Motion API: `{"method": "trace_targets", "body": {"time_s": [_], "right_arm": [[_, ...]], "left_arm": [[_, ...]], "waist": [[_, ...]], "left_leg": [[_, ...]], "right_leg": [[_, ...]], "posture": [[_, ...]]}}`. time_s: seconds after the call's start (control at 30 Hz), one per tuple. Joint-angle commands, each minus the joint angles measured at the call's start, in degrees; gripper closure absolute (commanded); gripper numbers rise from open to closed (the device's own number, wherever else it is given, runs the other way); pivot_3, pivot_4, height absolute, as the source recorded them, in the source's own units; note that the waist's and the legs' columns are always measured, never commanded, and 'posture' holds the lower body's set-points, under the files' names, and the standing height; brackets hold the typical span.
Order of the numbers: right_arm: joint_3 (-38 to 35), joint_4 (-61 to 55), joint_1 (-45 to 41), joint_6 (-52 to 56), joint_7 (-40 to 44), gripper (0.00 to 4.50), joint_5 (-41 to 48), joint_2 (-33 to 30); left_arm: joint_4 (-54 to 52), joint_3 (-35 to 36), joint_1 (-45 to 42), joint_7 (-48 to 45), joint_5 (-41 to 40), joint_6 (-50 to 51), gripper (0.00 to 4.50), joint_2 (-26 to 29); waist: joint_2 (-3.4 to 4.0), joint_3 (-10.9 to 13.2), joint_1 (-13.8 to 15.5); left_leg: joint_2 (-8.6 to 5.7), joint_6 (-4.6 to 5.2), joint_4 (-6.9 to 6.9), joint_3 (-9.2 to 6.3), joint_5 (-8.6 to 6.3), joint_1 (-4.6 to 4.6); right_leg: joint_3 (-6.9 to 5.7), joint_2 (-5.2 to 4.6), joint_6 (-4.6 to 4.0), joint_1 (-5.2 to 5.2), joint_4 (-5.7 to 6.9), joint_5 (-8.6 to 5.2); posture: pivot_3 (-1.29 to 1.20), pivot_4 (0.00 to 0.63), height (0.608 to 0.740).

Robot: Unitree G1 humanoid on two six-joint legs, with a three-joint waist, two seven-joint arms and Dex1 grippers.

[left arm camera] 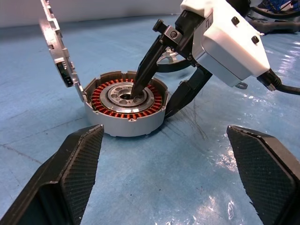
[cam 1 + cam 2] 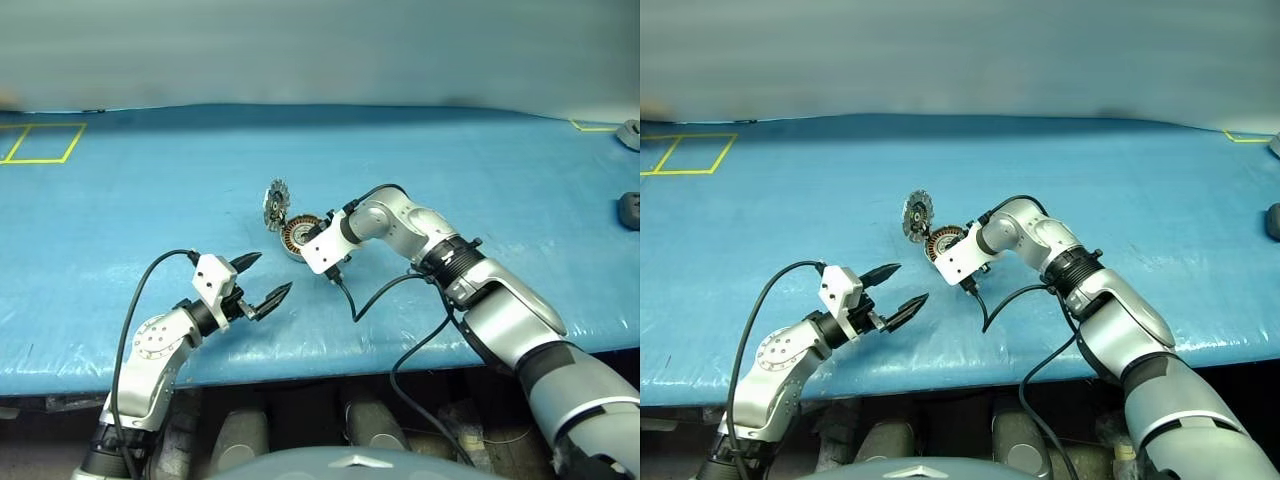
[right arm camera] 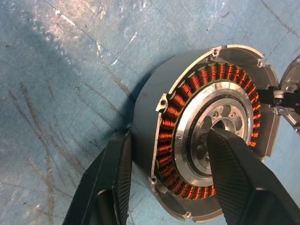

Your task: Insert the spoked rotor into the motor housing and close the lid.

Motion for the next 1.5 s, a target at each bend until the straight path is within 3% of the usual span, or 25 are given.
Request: {"method": "trace_targets", "body": {"time_s": [0.03,0.2,0.4,0.57,0.67,0.9,1.03,1.13,1.47,1.5], "right_arm": [[-0.06,-1.97,2.10,2.22,5.40,2.49,1.14,-0.63],[-7.96,-13.97,7.24,22.33,13.18,2.49,10.04,0.86],[-9.34,-37.87,17.19,42.27,17.29,2.49,6.56,-4.96],[-9.35,-52.76,25.70,48.36,17.07,2.49,2.61,-12.77],[-9.87,-59.11,28.55,56.06,19.63,2.49,3.59,-14.38],[-5.21,-58.88,29.14,66.70,15.86,2.49,-1.12,-11.41],[-3.22,-54.90,27.19,77.42,12.09,2.49,-2.72,-4.52],[-1.79,-53.72,26.00,80.65,11.01,2.49,-2.75,-3.35],[1.15,-51.21,23.62,79.38,6.81,2.49,-0.85,-3.29],[1.18,-51.22,23.37,79.45,6.81,1.76,-0.34,-3.23]], "left_arm": [[-1.81,-0.15,-0.38,-0.04,0.23,-0.64,0.00,-0.23],[-1.40,-0.48,-0.44,-0.19,0.24,-0.92,0.00,-0.52],[-0.02,-1.78,-1.49,-0.95,0.30,-0.92,0.00,-0.97],[2.37,-2.71,-4.21,-2.60,0.29,-0.78,0.00,-1.02],[4.06,-3.23,-5.88,-3.60,0.45,-0.88,0.00,-1.23],[7.14,-5.09,-9.01,-5.34,1.17,-1.69,0.00,-2.73],[7.48,-5.04,-9.04,-5.75,1.54,-2.00,0.00,-2.85],[7.25,-4.81,-8.58,-5.70,1.55,-2.04,0.00,-2.77],[6.08,-4.41,-7.15,-4.92,1.63,-2.07,0.00,-2.69],[5.97,-4.33,-7.02,-4.87,1.61,-2.05,0.00,-2.61]], "waist": [[0.00,0.00,0.03],[0.00,0.00,0.36],[0.02,0.01,1.22],[0.03,0.00,2.14],[0.03,0.00,2.05],[-0.02,-0.03,1.62],[-0.10,-0.08,0.80],[-0.11,-0.09,0.31],[-0.30,-0.24,-0.05],[-0.30,-0.25,-0.06]], "left_leg": [[0.00,0.00,0.00,0.00,0.00,-0.01],[-0.01,0.02,-0.03,-0.10,-0.02,-0.10],[-0.05,0.02,-0.08,-0.30,-0.03,-0.26],[-0.10,0.00,-0.06,-0.52,-0.02,-0.33],[-0.09,-0.04,-0.04,-0.51,0.00,-0.31],[-0.05,-0.10,0.04,-0.52,0.04,-0.21],[0.03,-0.16,0.12,-0.52,0.09,-0.12],[0.05,-0.27,0.13,-0.55,0.26,-0.06],[0.04,-0.28,0.14,-0.57,0.52,-0.03],[0.04,-0.28,0.14,-0.57,0.53,-0.03]], "right_leg": [[0.00,0.00,-0.01,-0.01,0.00,0.00],[-0.05,-0.02,-0.01,-0.03,-0.03,0.00],[-0.26,-0.05,-0.08,-0.13,-0.04,-0.05],[-0.49,-0.07,-0.14,-0.08,-0.07,-0.11],[-0.50,-0.05,-0.18,-0.07,-0.07,-0.15],[-0.50,0.01,-0.16,0.02,-0.04,-0.15],[-0.50,0.07,-0.08,0.10,-0.01,-0.16],[-0.50,0.10,-0.06,0.15,0.04,-0.20],[-0.49,0.09,-0.14,0.19,0.04,-0.13],[-0.49,0.09,-0.15,0.19,0.05,-0.12]], "posture": [[0.00,0.150,0.740],[0.00,0.150,0.740],[0.00,0.150,0.740],[0.00,0.150,0.740],[0.00,0.150,0.740],[0.00,0.150,0.740],[0.00,0.150,0.740],[0.00,0.150,0.740],[0.00,0.150,0.740],[0.00,0.150,0.740]]}}
